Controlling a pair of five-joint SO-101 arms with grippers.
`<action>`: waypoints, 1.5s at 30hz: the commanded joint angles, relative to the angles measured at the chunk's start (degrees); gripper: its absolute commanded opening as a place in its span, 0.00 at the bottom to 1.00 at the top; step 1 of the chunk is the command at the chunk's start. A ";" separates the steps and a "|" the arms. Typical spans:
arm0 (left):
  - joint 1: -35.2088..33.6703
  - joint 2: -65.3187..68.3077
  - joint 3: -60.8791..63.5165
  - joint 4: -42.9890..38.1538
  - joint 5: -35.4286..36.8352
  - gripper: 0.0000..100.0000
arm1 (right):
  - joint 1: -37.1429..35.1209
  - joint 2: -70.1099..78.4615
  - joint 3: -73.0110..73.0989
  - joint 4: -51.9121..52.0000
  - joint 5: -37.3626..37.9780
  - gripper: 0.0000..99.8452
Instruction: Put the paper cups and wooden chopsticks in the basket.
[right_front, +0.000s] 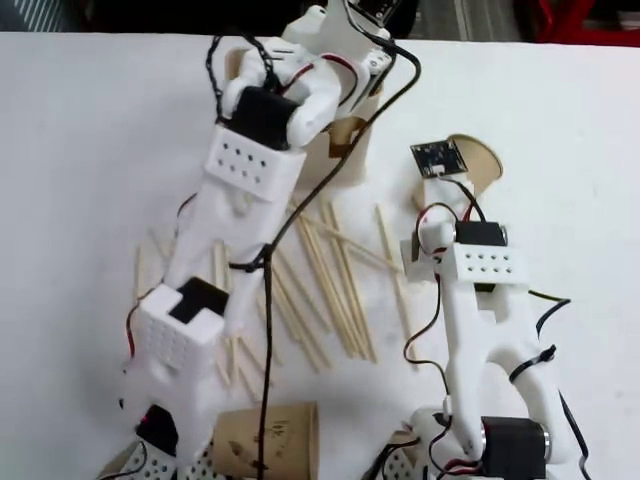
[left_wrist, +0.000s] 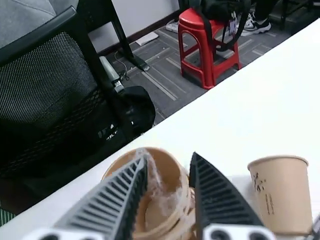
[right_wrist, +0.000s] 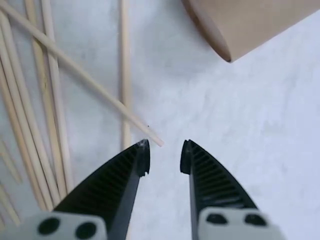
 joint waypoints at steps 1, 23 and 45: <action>0.13 -9.01 -2.46 8.00 0.18 0.15 | -0.04 -1.10 -3.08 -0.84 -0.44 0.11; -8.31 -28.53 9.05 32.79 -5.27 0.15 | 6.99 28.88 -62.07 26.68 4.40 0.28; -19.38 -72.48 79.21 11.34 -0.97 0.15 | 7.16 70.64 -117.89 37.85 7.03 0.28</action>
